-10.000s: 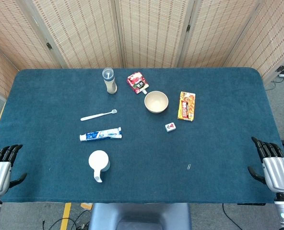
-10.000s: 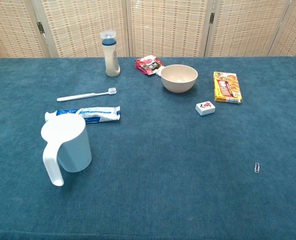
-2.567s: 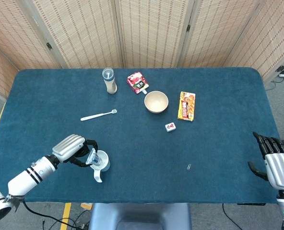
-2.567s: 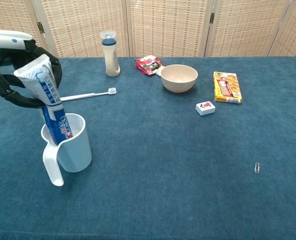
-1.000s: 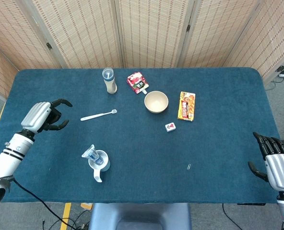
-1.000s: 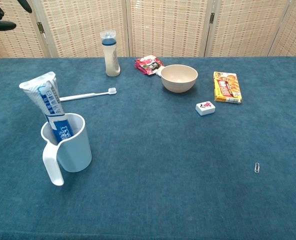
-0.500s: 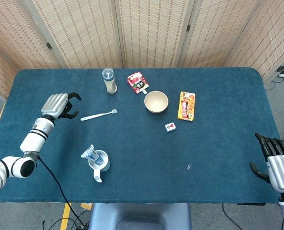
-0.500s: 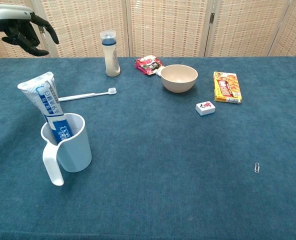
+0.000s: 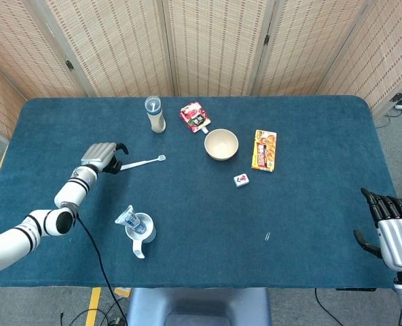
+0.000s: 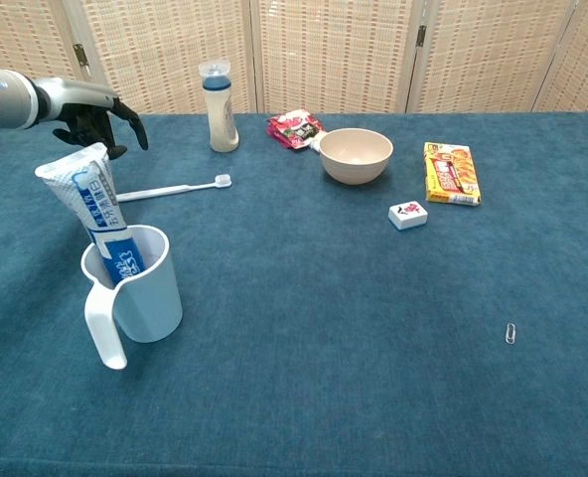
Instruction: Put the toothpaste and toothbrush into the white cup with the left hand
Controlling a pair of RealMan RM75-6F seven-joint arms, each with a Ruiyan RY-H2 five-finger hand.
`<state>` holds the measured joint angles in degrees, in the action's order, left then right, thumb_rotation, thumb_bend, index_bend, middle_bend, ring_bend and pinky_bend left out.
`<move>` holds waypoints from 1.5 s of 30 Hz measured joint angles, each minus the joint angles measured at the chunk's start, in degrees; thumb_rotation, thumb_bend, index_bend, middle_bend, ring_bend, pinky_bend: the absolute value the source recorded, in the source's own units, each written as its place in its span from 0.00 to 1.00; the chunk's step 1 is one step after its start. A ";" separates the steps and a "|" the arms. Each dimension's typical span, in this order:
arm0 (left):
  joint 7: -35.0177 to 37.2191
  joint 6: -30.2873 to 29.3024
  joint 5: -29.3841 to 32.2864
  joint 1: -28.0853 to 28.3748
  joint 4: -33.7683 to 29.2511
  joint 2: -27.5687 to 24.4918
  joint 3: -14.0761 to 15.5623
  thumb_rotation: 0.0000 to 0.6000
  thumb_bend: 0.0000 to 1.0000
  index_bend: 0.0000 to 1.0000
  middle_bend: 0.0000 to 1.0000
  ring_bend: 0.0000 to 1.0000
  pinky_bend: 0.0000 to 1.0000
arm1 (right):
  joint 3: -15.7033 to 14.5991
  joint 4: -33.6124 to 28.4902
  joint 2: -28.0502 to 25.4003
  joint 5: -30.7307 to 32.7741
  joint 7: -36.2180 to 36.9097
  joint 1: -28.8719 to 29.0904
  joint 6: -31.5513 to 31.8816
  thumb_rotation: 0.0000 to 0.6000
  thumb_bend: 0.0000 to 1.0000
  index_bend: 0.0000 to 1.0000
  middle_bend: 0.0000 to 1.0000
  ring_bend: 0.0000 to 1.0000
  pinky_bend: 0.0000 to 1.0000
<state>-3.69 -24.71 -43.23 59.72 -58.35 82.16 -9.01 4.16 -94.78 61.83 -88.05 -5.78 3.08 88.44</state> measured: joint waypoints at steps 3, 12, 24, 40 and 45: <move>-0.87 0.85 1.40 0.93 2.44 2.16 0.92 1.00 0.69 0.30 1.00 0.93 0.99 | 0.07 0.00 -0.02 0.27 -0.05 0.05 -0.22 1.00 0.20 0.00 0.18 0.17 0.18; -3.28 3.43 5.50 3.72 8.49 7.53 3.26 1.00 0.69 0.27 1.00 0.94 0.99 | 0.14 0.13 -0.06 1.01 -0.18 0.21 -0.94 1.00 0.19 0.00 0.18 0.17 0.18; -2.84 6.49 8.07 5.85 13.09 11.12 4.24 0.98 0.69 0.27 1.00 0.94 0.99 | 0.21 0.36 -0.06 1.80 0.09 -0.18 -0.82 1.00 0.20 0.00 0.18 0.17 0.18; -1.10 6.73 4.64 5.49 8.75 9.63 4.05 0.89 0.69 0.31 1.00 0.94 0.99 | 0.20 0.14 -0.04 1.78 -0.18 -0.26 -0.78 1.00 0.20 0.00 0.18 0.17 0.18; 0.33 3.68 1.97 4.38 6.28 8.72 2.59 0.91 0.69 0.31 1.00 0.94 0.99 | 0.14 -0.12 -0.18 1.77 -0.44 -0.33 -0.78 1.00 0.20 0.00 0.18 0.17 0.18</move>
<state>-3.36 -21.03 -41.26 64.10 -52.07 90.88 -6.42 4.29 -94.90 61.65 -86.28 -6.22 2.76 87.66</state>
